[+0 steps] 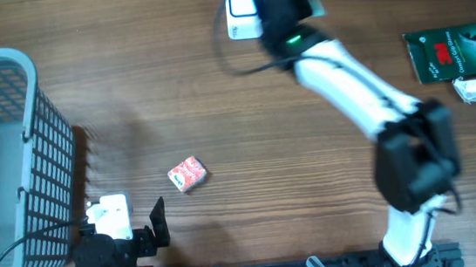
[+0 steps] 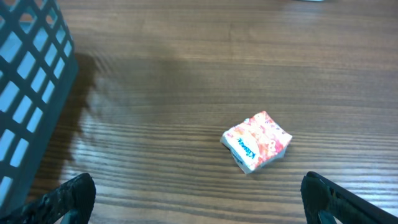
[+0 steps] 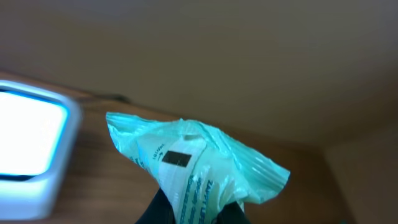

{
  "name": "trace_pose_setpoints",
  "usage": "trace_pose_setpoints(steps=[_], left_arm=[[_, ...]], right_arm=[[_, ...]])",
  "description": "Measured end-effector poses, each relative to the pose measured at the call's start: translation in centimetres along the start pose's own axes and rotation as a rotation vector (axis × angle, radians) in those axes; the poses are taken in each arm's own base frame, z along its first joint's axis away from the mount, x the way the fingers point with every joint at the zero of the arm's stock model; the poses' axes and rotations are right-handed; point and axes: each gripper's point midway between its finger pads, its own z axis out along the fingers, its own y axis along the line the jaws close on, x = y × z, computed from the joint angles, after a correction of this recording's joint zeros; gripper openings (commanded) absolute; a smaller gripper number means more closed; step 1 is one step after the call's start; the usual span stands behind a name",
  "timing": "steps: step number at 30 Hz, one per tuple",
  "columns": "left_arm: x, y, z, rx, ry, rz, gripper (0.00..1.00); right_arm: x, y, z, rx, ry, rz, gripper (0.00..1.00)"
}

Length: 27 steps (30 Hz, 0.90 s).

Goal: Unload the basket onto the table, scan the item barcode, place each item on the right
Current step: 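Place the pale green packet at the right edge of the table, then reach the right gripper to the red Kleenex tissue pack and grasp it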

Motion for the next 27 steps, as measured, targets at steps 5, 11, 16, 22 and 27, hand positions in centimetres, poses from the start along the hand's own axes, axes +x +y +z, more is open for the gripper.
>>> trace_pose_setpoints(steps=[5, 11, 16, 22, 27], left_arm=[[0.0, 0.0, 0.0, 0.000, -0.001, 0.000, 1.00], [0.0, 0.0, 0.0, 0.000, 0.000, 0.000, 1.00], [0.0, 0.0, 0.0, 0.000, 0.000, 0.001, 1.00], [0.0, 0.0, 0.0, 0.000, 0.000, 0.000, 1.00], [0.0, 0.0, 0.0, 0.000, 0.000, 0.000, 1.00]], right_arm=[[16.2, -13.6, 6.7, 0.169, 0.498, 0.193, 0.05], [32.8, -21.5, 6.1, 0.305, 0.889, 0.480, 0.04], [33.5, -21.8, 6.7, 0.265, 0.880, 0.603, 1.00], [21.0, -24.1, 1.2, 0.030, 0.584, 0.780, 1.00], [8.3, -19.8, -11.2, -0.465, 0.332, 0.922, 1.00]])
